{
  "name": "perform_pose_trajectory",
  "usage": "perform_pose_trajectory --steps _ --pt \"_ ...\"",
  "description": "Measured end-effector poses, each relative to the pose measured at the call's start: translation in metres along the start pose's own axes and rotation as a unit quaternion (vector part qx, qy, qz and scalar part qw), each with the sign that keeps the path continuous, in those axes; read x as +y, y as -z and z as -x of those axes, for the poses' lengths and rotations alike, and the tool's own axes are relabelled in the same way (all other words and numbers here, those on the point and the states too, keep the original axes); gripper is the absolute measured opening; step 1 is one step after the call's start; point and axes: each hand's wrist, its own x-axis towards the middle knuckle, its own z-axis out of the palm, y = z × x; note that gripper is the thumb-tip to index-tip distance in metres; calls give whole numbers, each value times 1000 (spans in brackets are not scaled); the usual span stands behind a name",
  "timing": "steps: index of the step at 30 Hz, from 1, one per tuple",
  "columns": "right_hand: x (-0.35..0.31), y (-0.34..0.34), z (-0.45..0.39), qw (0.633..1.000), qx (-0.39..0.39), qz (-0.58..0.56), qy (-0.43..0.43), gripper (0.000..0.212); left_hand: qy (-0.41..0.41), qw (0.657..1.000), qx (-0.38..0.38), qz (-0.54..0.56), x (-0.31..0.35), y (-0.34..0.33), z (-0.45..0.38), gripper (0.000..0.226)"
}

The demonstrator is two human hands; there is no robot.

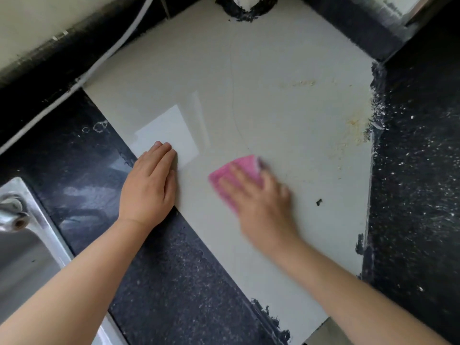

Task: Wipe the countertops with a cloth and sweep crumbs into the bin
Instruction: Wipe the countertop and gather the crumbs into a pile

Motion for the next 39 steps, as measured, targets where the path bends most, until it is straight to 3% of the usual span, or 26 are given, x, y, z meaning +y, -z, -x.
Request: perform_pose_trajectory --steps 2,5,6,11,14,17,19,21,24,27,29,31,34,36,39 --pt "42 7 -7 997 8 32 -71 49 0 1000 1 -1 0 0 0 40" --pt "95 23 -12 969 15 -8 -247 46 -1 1000 7 2 -1 -1 1 39" --pt "100 28 -11 963 38 -28 -264 46 -2 1000 9 3 -1 -1 1 39" --pt "13 28 3 983 140 -78 -87 35 2 999 37 1 1 3 1 38" --pt "-49 12 13 991 100 -90 -25 38 25 998 59 4 4 11 10 38" --pt "-70 -1 15 998 20 -55 0 49 33 998 53 10 3 21 36 40" --pt "-57 -2 11 999 3 -38 15 48 60 997 38 16 5 26 55 43" --pt "-25 1 9 1000 6 -2 4 31 63 998 18 18 13 28 69 44" --pt "41 20 10 989 -18 20 -144 48 24 999 -26 29 27 25 82 44" --pt "74 34 17 975 4 15 -222 38 23 998 -52 28 36 22 86 45" --pt "50 38 22 986 24 8 -167 38 36 998 -56 19 47 17 84 46" --pt "12 32 40 997 50 21 -51 40 49 996 -69 21 55 12 81 46" --pt "-18 20 81 997 5 22 70 44 45 995 -85 18 60 9 81 48" --pt "-2 21 95 996 -59 30 60 67 22 996 -86 12 60 9 83 47" --pt "57 30 90 982 -152 98 -53 89 -17 996 -88 -4 61 9 85 45"
